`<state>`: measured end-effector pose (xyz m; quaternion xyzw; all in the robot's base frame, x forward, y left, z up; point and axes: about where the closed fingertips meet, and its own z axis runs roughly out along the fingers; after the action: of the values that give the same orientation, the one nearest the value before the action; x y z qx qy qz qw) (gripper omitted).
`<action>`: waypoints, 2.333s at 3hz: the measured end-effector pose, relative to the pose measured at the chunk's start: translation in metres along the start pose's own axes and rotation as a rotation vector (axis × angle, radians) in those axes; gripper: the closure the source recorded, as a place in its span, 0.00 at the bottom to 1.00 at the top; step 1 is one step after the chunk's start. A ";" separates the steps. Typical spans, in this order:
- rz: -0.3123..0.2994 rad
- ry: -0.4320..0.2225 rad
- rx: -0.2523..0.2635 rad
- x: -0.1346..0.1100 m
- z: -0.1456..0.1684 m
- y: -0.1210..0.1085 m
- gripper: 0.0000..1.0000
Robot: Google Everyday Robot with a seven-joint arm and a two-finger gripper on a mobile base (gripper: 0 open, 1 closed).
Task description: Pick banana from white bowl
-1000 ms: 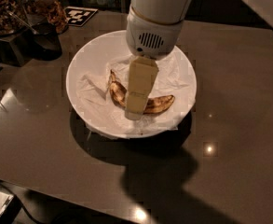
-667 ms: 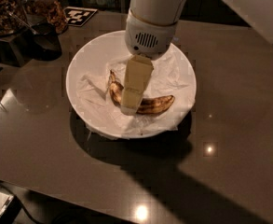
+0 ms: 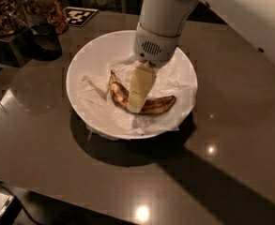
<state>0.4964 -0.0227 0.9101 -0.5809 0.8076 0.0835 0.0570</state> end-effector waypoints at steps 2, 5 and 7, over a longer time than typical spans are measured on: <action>0.041 0.044 -0.034 0.006 0.026 -0.015 0.27; 0.054 0.125 -0.061 0.014 0.057 -0.027 0.48; 0.054 0.124 -0.061 0.014 0.057 -0.027 0.94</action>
Offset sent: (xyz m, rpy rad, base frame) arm 0.0070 -0.0210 -0.0451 -0.0999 0.1372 -0.0384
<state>0.5170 -0.0327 0.8501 -0.5643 0.8222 0.0734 -0.0134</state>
